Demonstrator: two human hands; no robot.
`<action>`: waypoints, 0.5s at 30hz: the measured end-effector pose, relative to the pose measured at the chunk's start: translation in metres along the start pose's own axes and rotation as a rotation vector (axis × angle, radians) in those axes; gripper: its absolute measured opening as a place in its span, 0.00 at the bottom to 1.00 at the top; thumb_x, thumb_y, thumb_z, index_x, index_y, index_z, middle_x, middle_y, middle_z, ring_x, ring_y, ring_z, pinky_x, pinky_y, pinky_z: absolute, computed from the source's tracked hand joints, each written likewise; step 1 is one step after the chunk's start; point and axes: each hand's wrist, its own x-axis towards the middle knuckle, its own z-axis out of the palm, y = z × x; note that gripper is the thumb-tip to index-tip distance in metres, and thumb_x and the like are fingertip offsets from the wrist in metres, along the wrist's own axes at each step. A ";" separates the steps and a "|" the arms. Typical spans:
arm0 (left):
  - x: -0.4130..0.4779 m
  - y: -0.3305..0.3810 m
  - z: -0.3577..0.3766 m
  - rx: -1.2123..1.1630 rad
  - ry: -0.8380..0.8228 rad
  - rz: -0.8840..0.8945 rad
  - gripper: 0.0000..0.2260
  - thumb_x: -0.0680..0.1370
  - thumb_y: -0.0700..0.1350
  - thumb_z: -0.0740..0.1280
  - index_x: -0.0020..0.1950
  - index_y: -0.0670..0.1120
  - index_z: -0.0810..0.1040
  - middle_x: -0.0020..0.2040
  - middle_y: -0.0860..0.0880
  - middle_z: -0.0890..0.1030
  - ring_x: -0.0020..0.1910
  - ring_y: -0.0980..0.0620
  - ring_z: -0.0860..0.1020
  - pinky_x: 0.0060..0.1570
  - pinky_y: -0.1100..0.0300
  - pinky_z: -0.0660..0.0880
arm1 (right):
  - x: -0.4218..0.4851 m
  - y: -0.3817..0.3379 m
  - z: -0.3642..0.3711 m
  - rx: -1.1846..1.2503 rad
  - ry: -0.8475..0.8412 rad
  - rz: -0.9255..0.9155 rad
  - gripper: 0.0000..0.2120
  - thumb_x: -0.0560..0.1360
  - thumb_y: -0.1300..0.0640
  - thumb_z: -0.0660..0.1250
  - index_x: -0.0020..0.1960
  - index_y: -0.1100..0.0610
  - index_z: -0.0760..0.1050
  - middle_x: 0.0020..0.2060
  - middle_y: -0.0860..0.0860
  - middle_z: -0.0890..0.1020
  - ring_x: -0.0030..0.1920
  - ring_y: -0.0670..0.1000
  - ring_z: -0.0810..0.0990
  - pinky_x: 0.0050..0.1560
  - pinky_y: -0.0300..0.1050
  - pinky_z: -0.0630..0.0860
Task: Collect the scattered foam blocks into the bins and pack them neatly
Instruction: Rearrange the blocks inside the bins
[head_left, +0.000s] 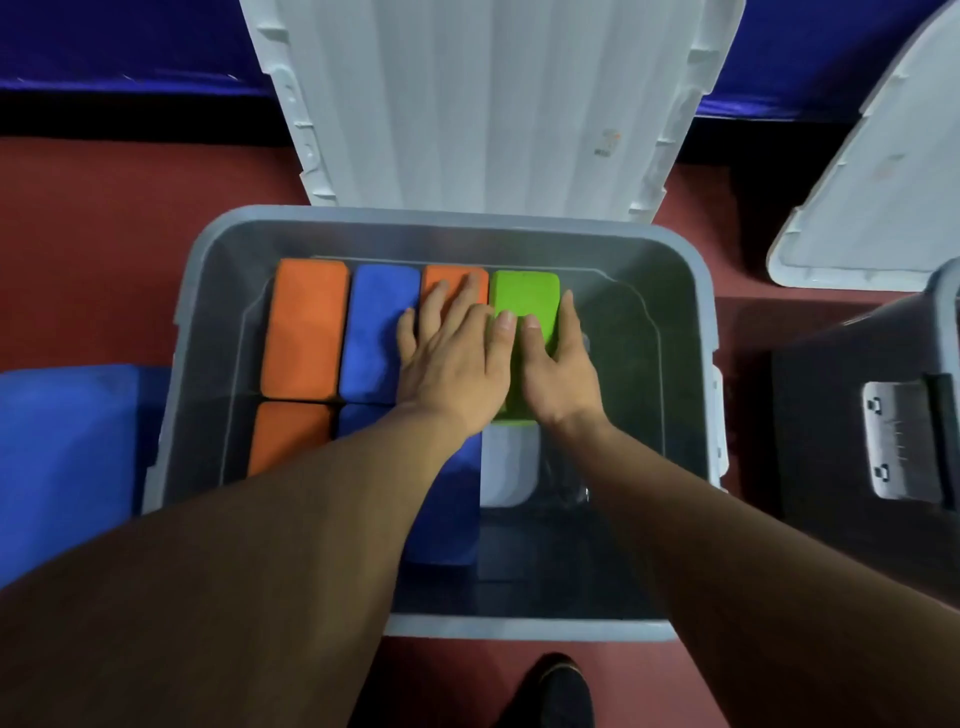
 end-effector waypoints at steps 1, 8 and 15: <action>0.001 -0.007 0.003 0.033 -0.030 0.003 0.24 0.85 0.58 0.43 0.78 0.54 0.65 0.83 0.58 0.49 0.81 0.55 0.43 0.78 0.45 0.41 | 0.003 0.003 0.004 -0.014 -0.007 0.009 0.31 0.85 0.44 0.56 0.83 0.45 0.49 0.76 0.55 0.69 0.73 0.58 0.71 0.72 0.48 0.66; -0.004 -0.032 0.025 0.284 -0.053 0.060 0.31 0.77 0.61 0.30 0.81 0.58 0.36 0.80 0.57 0.31 0.79 0.52 0.31 0.78 0.46 0.34 | 0.008 0.016 0.018 0.003 0.024 -0.035 0.30 0.85 0.45 0.55 0.83 0.46 0.47 0.78 0.53 0.66 0.75 0.54 0.68 0.69 0.41 0.62; -0.011 -0.040 0.009 0.166 -0.005 0.045 0.28 0.83 0.59 0.39 0.83 0.55 0.40 0.82 0.56 0.37 0.80 0.55 0.35 0.77 0.46 0.32 | 0.002 0.009 0.012 -0.125 0.016 -0.038 0.32 0.85 0.43 0.55 0.84 0.47 0.45 0.79 0.56 0.63 0.76 0.57 0.66 0.74 0.47 0.61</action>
